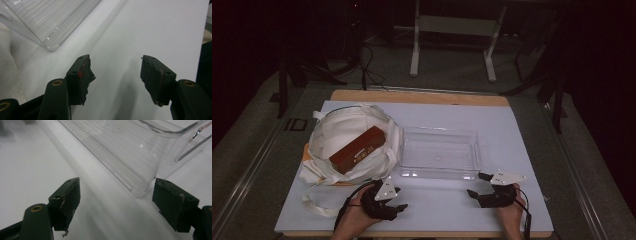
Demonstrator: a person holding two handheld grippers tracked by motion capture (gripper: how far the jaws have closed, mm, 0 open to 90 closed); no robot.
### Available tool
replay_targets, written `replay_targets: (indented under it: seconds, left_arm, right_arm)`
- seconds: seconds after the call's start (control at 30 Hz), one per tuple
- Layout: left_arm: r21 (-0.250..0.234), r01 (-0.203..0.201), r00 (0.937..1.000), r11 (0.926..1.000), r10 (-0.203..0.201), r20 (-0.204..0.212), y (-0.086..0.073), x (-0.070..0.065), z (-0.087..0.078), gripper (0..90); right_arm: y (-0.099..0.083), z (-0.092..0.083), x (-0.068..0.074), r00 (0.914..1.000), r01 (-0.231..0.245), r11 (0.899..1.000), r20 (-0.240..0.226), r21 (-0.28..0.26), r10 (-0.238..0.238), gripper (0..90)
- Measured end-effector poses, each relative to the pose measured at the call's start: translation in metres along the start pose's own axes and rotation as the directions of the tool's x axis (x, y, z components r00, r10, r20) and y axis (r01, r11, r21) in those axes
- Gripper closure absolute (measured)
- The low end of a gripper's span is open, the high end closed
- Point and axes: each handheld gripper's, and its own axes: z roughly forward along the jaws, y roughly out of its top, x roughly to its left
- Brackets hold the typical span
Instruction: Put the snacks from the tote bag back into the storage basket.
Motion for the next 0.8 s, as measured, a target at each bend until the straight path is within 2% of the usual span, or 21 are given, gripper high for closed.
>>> replay_targets:
  seconds: [0.2, 0.33, 0.53, 0.8]
  left_arm:
    - [0.011, -0.004, 1.0000, 0.9999, 0.004, -0.009, 0.004, 0.001, -0.003, 41.6]
    - [0.004, 0.011, 0.9999, 0.9999, -0.011, -0.001, 0.006, 0.002, -0.008, 41.6]
    - [0.025, -0.002, 1.0000, 0.9997, 0.002, 0.002, 0.008, 0.002, -0.010, 42.7]
    - [0.027, -0.013, 0.9999, 0.9996, 0.013, 0.003, 0.013, 0.003, -0.017, 43.7]
  right_arm:
    - [0.000, 0.000, 0.000, 1.0000, 0.002, 1.000, 0.004, -0.001, -0.002, 22.5]
    - [0.000, 0.001, 0.001, 1.0000, 0.003, 1.000, 0.008, 0.003, -0.003, 22.4]
    - [0.000, 0.001, 0.001, 1.0000, 0.004, 1.000, 0.006, 0.003, -0.004, 22.4]
    - [0.000, 0.001, 0.002, 0.9999, 0.009, 1.000, 0.012, 0.002, -0.009, 22.2]
